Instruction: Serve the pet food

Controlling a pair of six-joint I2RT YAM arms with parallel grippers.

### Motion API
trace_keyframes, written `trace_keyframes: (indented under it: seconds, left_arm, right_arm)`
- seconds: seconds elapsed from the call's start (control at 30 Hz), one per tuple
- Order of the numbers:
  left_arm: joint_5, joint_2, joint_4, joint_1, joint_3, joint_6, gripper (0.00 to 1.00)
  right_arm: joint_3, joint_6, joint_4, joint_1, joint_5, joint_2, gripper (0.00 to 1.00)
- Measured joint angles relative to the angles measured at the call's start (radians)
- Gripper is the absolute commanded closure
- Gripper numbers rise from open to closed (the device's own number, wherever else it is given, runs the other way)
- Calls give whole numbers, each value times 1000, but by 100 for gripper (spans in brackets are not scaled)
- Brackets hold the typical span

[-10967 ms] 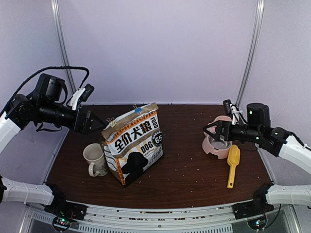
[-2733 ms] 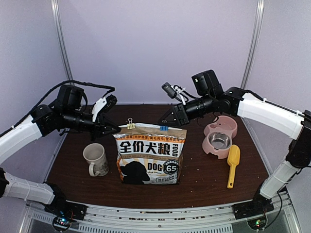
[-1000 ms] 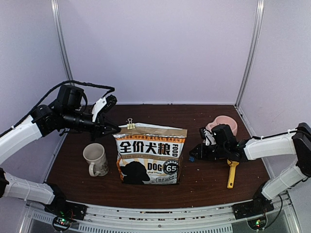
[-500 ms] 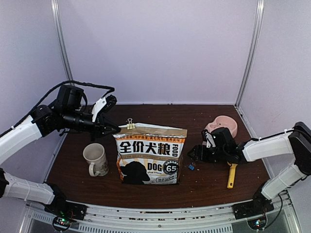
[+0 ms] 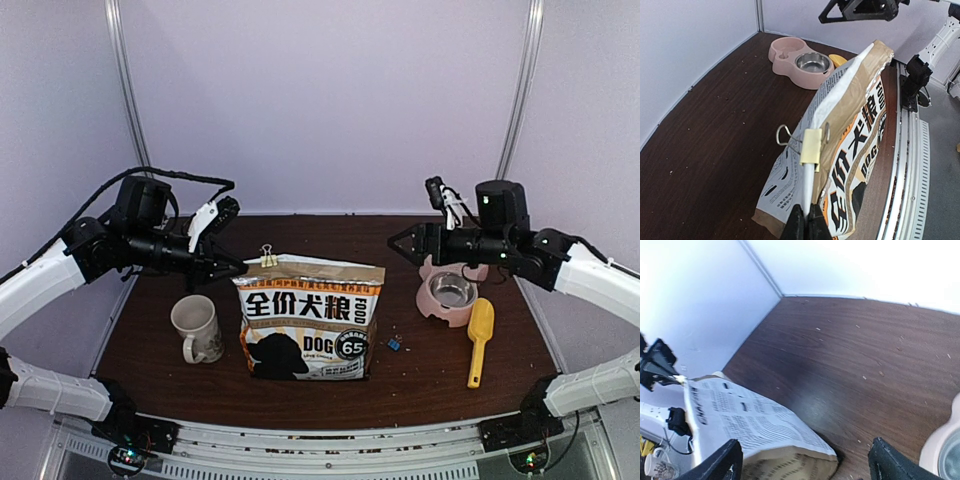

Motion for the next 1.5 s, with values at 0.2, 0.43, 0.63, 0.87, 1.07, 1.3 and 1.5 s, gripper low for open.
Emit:
trace_keyframes:
  seconds: [0.2,0.43,0.63,0.87,1.07,1.3,1.5]
  left_arm:
    - [3,0,0,0,0,0,100]
    - [10,0,-1,0,0,0,100]
    - [13,0,-1,0,0,0,100]
    - [14,0,-1,0,0,0,100]
    - [17,0,-2,0,0,0,100]
    - [18,2,-1,0,0,0,100]
    - [22,3,-1,0,0,0,100]
  right_arm:
    - [283,-80,-54,90,-186,148,12]
    - [581,-150,-132,220,-297,424,12]
    - [796,-216,-232,294,-375,637,13]
    - [882,-258,-278,306,-407,734,13]
    - [954,-275,-295,295,-422,790,20]
    - [981,-285,-298,289,-461,827,44]
    - [982,-271,-282,282,-495,830,64]
